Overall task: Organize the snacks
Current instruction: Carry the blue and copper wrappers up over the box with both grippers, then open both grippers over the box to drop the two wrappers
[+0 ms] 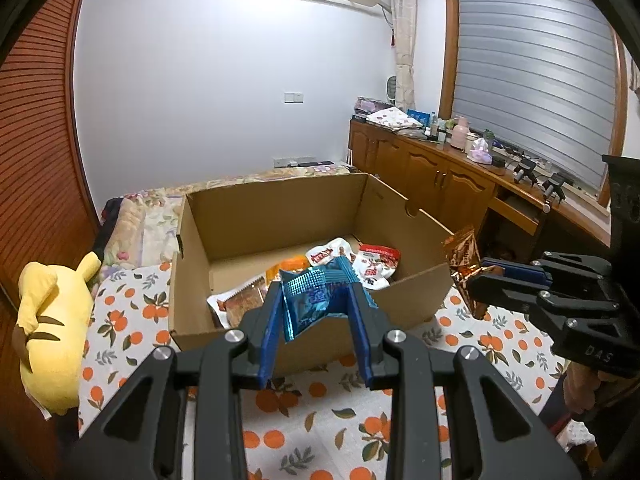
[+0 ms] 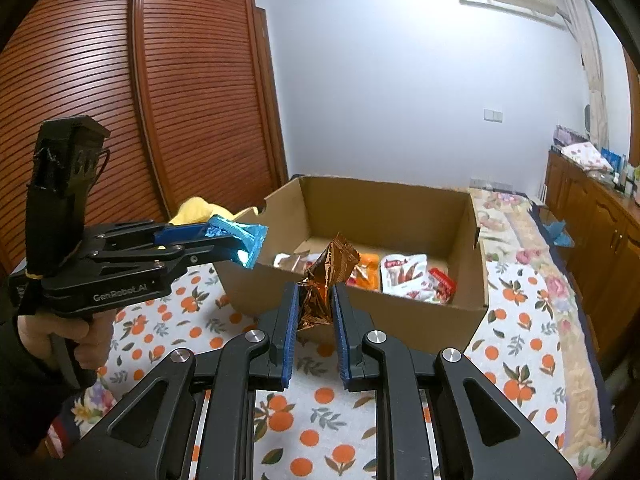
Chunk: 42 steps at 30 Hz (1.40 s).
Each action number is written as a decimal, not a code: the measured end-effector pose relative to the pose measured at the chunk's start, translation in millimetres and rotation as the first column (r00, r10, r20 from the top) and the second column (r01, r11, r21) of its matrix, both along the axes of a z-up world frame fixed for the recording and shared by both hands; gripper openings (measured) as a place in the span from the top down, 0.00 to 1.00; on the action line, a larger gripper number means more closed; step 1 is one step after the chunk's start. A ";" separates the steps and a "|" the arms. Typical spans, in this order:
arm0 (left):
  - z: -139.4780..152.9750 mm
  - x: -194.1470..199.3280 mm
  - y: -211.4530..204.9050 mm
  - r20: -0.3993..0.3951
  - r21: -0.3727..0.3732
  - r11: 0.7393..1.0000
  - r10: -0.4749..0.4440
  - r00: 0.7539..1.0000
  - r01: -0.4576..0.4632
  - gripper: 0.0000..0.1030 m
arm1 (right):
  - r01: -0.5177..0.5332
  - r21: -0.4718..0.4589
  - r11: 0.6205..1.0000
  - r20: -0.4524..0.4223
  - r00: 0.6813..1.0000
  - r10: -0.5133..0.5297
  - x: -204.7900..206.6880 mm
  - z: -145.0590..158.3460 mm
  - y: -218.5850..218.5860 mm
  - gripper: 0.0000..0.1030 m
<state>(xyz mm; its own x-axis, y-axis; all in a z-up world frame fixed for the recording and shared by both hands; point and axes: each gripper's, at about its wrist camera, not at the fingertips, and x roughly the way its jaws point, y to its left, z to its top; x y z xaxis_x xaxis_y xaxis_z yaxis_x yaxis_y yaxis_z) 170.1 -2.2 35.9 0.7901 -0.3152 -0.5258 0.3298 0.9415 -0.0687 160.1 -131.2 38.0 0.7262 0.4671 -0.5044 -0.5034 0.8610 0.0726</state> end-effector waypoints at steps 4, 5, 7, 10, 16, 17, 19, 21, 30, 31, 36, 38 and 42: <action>1.5 14.4 0.9 -0.003 0.003 1.000 0.009 1.000 -0.009 0.71 | 0.009 -0.001 1.000 0.004 1.000 -0.009 10.0 2.6 1.4 0.86; 1.4 18.8 1.4 -0.005 0.003 1.000 0.013 1.000 -0.013 0.71 | 0.010 -0.002 1.000 0.003 1.000 -0.010 13.0 2.9 1.5 0.86; 0.6 26.0 2.0 -0.008 0.004 1.000 0.020 1.000 -0.020 0.71 | 0.018 -0.009 1.000 0.001 1.000 -0.018 21.6 3.1 2.3 0.86; -3.2 40.7 4.8 -0.033 -0.017 1.000 0.022 0.999 -0.023 0.71 | 0.030 -0.018 0.999 -0.008 1.000 -0.030 34.2 1.6 3.8 0.86; -11.9 63.0 9.2 -0.070 -0.030 0.998 0.047 0.996 -0.050 0.70 | 0.052 -0.046 0.998 -0.040 0.998 -0.054 63.4 -5.2 7.5 0.85; -14.3 66.8 10.0 -0.076 -0.027 0.998 0.054 0.996 -0.056 0.70 | 0.055 -0.052 0.997 -0.046 0.997 -0.058 67.4 -7.1 8.1 0.85; -18.4 72.1 11.7 -0.082 -0.020 0.997 0.069 0.994 -0.071 0.70 | 0.063 -0.061 0.996 -0.063 0.996 -0.067 77.5 -12.0 9.6 0.85; -22.9 77.8 13.9 -0.092 -0.012 0.997 0.080 0.992 -0.082 0.69 | 0.073 -0.066 0.995 -0.080 0.994 -0.078 85.5 -16.9 10.2 0.85; -32.0 84.4 21.7 -0.106 -0.013 0.992 0.124 0.987 -0.126 0.60 | 0.107 -0.085 0.991 -0.129 0.985 -0.118 107.5 -34.6 6.7 0.83; -31.9 84.2 22.2 -0.105 -0.013 0.992 0.126 0.986 -0.128 0.59 | 0.110 -0.087 0.990 -0.129 0.984 -0.120 108.2 -35.7 6.9 0.82; -26.5 73.1 20.2 -0.084 -0.002 0.991 0.131 0.988 -0.132 0.57 | 0.112 -0.092 0.989 -0.131 0.984 -0.123 107.5 -37.9 7.8 0.77; -21.6 63.3 18.0 -0.068 -0.001 0.992 0.127 0.990 -0.127 0.56 | 0.111 -0.094 0.989 -0.122 0.985 -0.122 103.0 -35.2 7.5 0.77; -10.6 44.0 15.1 -0.050 0.003 0.993 0.121 0.991 -0.121 0.53 | 0.110 -0.079 0.991 -0.088 0.989 -0.117 85.1 -21.8 4.3 0.77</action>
<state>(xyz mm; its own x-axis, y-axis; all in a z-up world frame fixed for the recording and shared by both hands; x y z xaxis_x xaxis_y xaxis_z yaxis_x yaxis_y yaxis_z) 214.2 12.9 25.3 0.7951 -0.2189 -0.5657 0.2095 0.9743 -0.0825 245.2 -126.9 16.2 0.7213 0.3433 -0.6016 -0.3959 0.9170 0.0486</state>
